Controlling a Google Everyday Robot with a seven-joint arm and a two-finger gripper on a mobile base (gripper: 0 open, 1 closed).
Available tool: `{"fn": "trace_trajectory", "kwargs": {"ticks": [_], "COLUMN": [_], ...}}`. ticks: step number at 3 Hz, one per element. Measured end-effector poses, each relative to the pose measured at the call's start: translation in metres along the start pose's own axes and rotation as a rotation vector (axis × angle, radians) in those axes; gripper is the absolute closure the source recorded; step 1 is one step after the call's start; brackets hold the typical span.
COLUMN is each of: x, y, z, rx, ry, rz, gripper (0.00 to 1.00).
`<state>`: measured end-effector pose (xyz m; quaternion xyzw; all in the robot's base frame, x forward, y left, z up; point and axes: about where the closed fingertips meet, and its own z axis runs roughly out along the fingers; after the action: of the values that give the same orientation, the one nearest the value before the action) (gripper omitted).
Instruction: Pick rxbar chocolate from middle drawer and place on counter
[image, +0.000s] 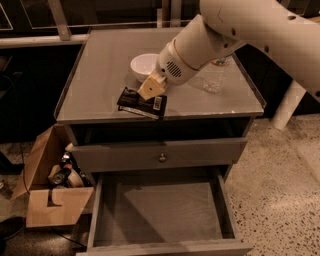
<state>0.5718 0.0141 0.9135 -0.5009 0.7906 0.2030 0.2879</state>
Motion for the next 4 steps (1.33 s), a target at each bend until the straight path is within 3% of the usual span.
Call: {"fn": "trace_trajectory", "kwargs": {"ticks": [2,4], "x": [-0.031,-0.033], "y": [-0.026,-0.035], "z": [0.019,0.036], "rx": [-0.067,-0.106], "ry": [0.029,0.049], "rz": [-0.001,-0.006], "gripper": [1.0,1.0]}}
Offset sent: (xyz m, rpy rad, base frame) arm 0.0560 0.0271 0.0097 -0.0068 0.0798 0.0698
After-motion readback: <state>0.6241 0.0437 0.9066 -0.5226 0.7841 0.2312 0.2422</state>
